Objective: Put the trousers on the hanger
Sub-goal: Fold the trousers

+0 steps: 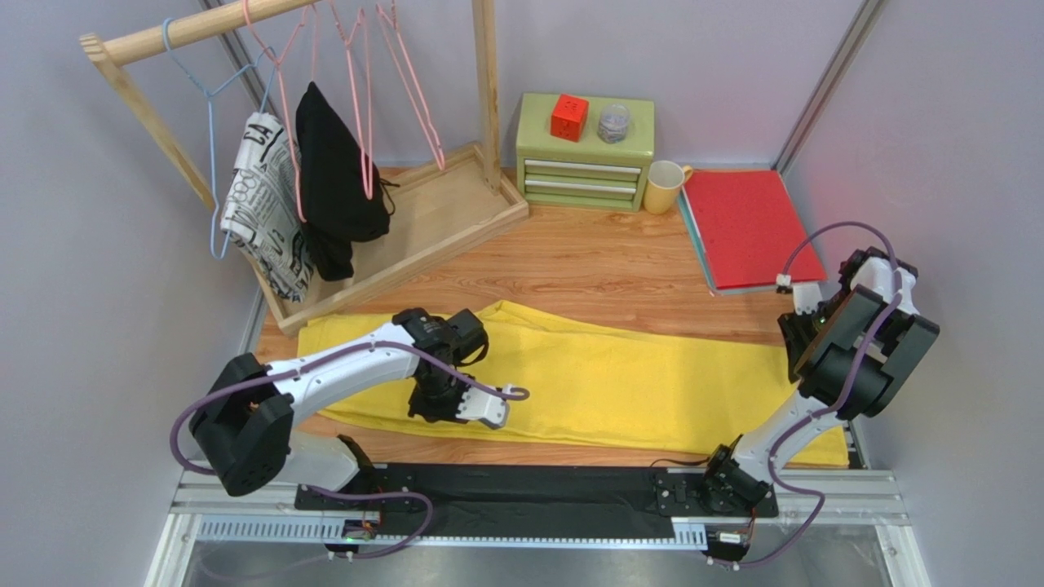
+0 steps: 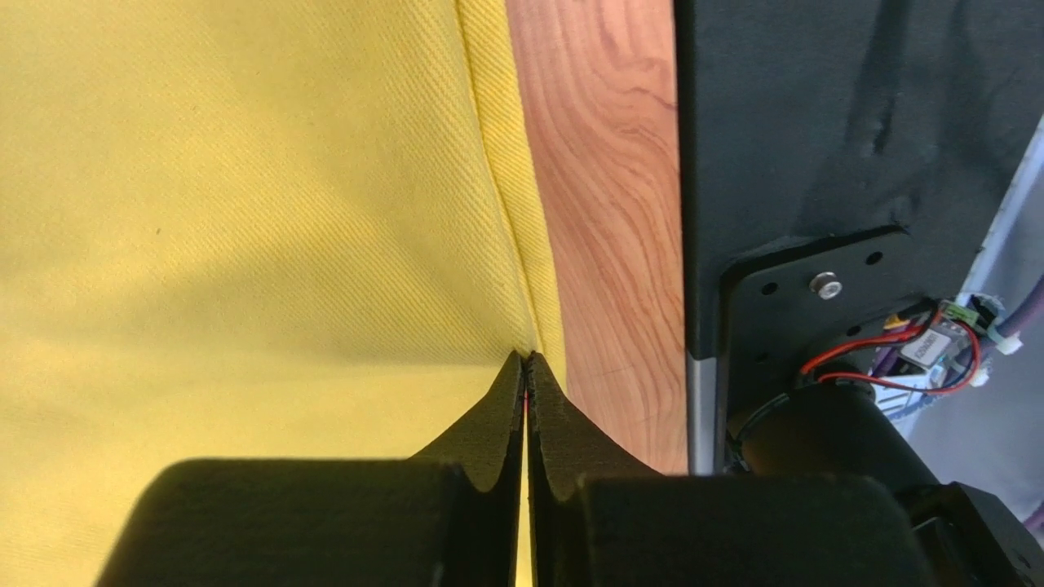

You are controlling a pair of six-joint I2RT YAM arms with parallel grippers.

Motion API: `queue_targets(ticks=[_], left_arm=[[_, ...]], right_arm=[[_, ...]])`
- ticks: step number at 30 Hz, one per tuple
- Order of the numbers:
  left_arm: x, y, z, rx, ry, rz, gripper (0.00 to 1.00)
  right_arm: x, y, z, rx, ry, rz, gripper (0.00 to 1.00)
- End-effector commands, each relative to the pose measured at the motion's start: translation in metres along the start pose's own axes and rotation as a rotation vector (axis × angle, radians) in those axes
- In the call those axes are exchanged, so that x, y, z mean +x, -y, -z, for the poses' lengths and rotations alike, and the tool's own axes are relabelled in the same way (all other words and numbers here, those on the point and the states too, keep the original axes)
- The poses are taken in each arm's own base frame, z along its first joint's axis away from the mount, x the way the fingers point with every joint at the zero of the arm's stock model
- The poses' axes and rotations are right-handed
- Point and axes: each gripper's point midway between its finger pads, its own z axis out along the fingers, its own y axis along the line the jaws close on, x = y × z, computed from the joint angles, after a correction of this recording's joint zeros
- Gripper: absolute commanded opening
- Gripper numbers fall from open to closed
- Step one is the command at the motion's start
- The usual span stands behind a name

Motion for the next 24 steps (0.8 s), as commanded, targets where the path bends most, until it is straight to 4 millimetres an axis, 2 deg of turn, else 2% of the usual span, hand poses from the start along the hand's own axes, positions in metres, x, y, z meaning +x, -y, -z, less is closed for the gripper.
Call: queue_targets(ticks=[1, 4, 7, 8, 9, 10, 13, 18, 19, 20, 21, 24], left_arm=[[-0.004, 0.022, -0.009, 0.123, 0.007, 0.022, 0.0], [-0.005, 0.016, -0.023, 0.114, 0.001, 0.041, 0.0], [-0.001, 0.01, -0.035, 0.113, -0.053, 0.05, 0.0], [0.0, 0.008, -0.037, 0.118, -0.071, 0.058, 0.03], [-0.001, 0.007, -0.034, 0.115, -0.071, 0.061, 0.11], [-0.004, 0.009, -0.03, 0.118, -0.047, 0.043, 0.22], [-0.022, -0.001, -0.008, 0.0, 0.061, 0.032, 0.38], [-0.039, -0.021, 0.029, -0.122, 0.172, 0.088, 0.49], [-0.039, -0.024, 0.033, -0.133, 0.181, 0.109, 0.51], [-0.038, -0.027, 0.035, -0.141, 0.186, 0.124, 0.51], [-0.039, -0.03, 0.037, -0.15, 0.193, 0.125, 0.51], [-0.04, -0.036, 0.037, -0.166, 0.198, 0.136, 0.52]], right_arm=[[-0.001, 0.004, 0.011, 0.011, 0.012, -0.031, 0.5], [0.007, 0.001, 0.015, -0.006, 0.017, -0.088, 0.61], [0.017, 0.001, 0.017, -0.015, 0.021, -0.163, 0.67], [0.02, 0.001, 0.018, -0.012, 0.021, -0.177, 0.68], [0.025, 0.003, 0.019, -0.004, 0.015, -0.193, 0.71], [0.029, 0.004, 0.018, -0.001, 0.009, -0.202, 0.78], [0.038, 0.015, 0.019, 0.044, 0.009, -0.242, 0.81], [0.04, 0.03, 0.006, 0.079, -0.008, -0.276, 0.83], [0.044, 0.034, 0.004, 0.103, -0.03, -0.277, 0.87], [0.042, 0.045, -0.002, 0.137, -0.027, -0.277, 0.96], [0.048, 0.049, -0.008, 0.153, -0.055, -0.27, 0.99], [0.048, 0.067, -0.021, 0.203, -0.077, -0.264, 0.99]])
